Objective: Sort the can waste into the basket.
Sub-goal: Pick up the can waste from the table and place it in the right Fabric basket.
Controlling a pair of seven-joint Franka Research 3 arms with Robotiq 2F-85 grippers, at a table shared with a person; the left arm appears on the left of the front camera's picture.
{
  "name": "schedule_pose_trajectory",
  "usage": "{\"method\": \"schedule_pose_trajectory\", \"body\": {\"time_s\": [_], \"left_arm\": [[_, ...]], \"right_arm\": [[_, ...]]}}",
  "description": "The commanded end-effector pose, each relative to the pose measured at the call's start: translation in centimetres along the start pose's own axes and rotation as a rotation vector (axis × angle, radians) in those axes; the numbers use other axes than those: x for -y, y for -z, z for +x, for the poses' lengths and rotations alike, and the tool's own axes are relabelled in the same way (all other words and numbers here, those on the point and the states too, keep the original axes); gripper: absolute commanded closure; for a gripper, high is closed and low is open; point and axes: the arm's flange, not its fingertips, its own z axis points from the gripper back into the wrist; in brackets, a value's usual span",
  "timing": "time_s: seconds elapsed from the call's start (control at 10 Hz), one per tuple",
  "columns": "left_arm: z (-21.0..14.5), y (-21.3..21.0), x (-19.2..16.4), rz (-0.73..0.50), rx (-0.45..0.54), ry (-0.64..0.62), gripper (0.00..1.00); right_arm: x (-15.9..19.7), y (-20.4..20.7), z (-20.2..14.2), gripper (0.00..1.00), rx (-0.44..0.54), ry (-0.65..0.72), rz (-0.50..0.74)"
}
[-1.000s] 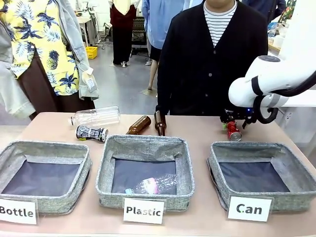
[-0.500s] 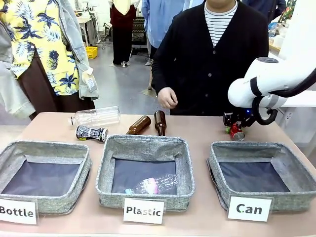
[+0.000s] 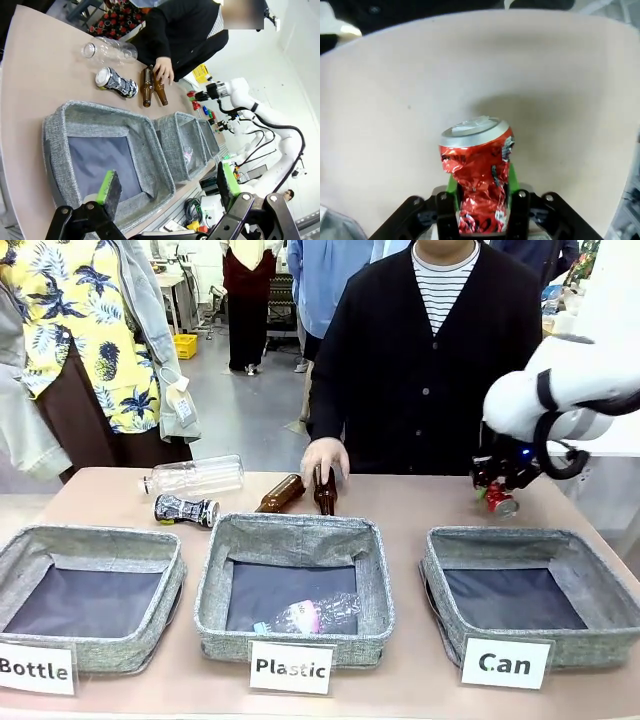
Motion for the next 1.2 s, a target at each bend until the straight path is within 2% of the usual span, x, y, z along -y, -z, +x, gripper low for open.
{"method": "schedule_pose_trajectory", "body": {"time_s": [0.0,0.2,0.3,0.4,0.5,0.6,0.7,1.0,1.1], "left_arm": [[0.0,0.1,0.0,-0.019,0.023,0.022,0.0],[0.0,0.1,0.0,-0.019,0.023,0.022,0.0],[0.0,0.1,0.0,-0.019,0.023,0.022,0.0],[0.0,0.1,0.0,-0.019,0.023,0.022,0.0],[0.0,0.1,0.0,-0.019,0.023,0.022,0.0],[0.0,0.1,0.0,-0.019,0.023,0.022,0.0],[0.0,0.1,0.0,-0.019,0.023,0.022,0.0],[0.0,0.1,0.0,-0.019,0.023,0.022,0.0],[0.0,0.1,0.0,-0.019,0.023,0.022,0.0]], "right_arm": [[2.3,-6.5,-5.5,1.0,0.01,-0.114,0.139],[3.7,-12.0,-10.9,1.0,0.062,-0.394,0.28],[4.2,-12.8,-12.1,1.0,0.021,-0.569,0.374],[4.5,-12.8,-13.7,1.0,-0.075,-0.778,0.416],[4.7,-12.4,-15.4,1.0,-0.167,-0.954,0.407],[4.6,-12.0,-16.9,1.0,-0.19,-1.125,0.396],[4.4,-11.5,-17.8,1.0,-0.19,-1.242,0.343],[4.1,-10.3,-18.9,1.0,-0.144,-1.361,0.316],[3.9,-10.3,-18.8,0.46,-0.142,-1.367,0.32]]}}
